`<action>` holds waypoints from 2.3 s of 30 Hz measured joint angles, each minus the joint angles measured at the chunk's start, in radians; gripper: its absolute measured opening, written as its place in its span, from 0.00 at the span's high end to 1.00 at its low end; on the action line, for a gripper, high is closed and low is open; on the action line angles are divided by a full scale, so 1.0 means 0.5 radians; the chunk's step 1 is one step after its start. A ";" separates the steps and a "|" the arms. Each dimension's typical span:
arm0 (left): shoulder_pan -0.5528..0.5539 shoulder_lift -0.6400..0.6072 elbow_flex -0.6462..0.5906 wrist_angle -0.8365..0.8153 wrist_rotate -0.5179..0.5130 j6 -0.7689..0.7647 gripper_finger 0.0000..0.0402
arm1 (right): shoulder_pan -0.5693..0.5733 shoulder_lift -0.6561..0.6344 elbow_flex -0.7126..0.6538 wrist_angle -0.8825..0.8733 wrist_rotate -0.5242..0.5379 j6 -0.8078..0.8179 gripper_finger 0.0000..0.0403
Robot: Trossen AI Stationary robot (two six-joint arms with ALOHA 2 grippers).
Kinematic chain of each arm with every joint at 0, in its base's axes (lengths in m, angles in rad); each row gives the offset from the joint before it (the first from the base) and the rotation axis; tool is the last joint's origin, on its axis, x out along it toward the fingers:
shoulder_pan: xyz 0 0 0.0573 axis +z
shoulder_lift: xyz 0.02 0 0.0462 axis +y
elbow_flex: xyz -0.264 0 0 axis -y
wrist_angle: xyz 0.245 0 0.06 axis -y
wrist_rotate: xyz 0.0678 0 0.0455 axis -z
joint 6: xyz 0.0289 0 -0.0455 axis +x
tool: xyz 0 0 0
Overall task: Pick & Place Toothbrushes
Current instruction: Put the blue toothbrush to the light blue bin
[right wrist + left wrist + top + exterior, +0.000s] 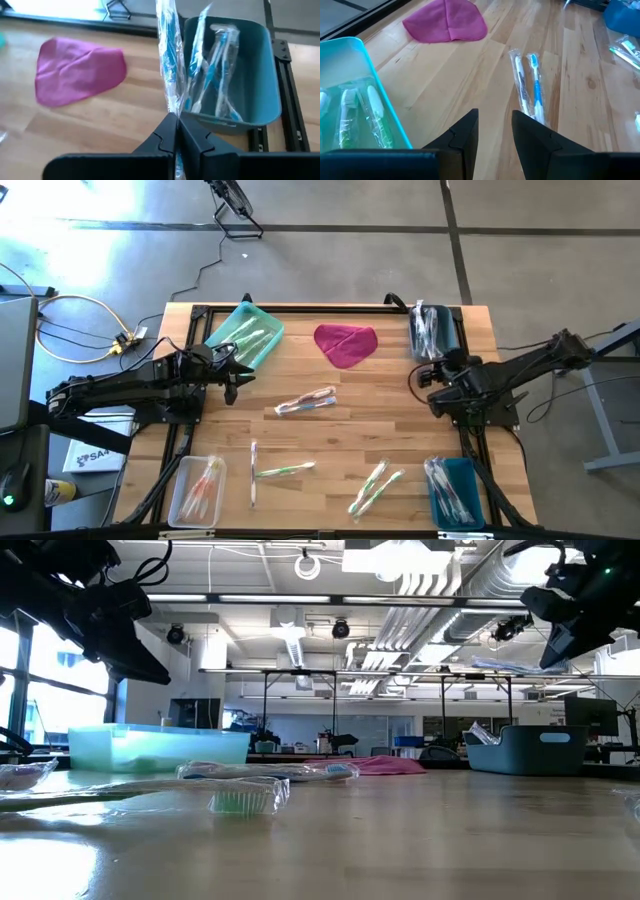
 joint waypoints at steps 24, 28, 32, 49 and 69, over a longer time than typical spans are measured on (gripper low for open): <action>0.000 0.000 0.001 0.017 -0.009 0.041 0.71 | -0.772 0.024 -0.084 0.497 0.288 -0.294 0.99; 0.000 0.000 0.002 0.016 -0.009 0.092 0.71 | -0.898 0.157 -0.084 0.695 0.310 -0.489 0.99; 0.000 0.000 0.002 0.014 -0.009 0.094 0.71 | -1.031 0.315 -0.084 0.720 0.308 -0.545 0.99; 0.000 -0.001 0.002 0.014 -0.003 0.096 0.71 | -1.379 1.115 -0.084 0.850 0.205 -0.585 0.99; 0.000 0.000 0.002 0.014 -0.011 0.098 0.71 | -1.387 1.267 -0.082 1.002 0.200 -0.722 0.99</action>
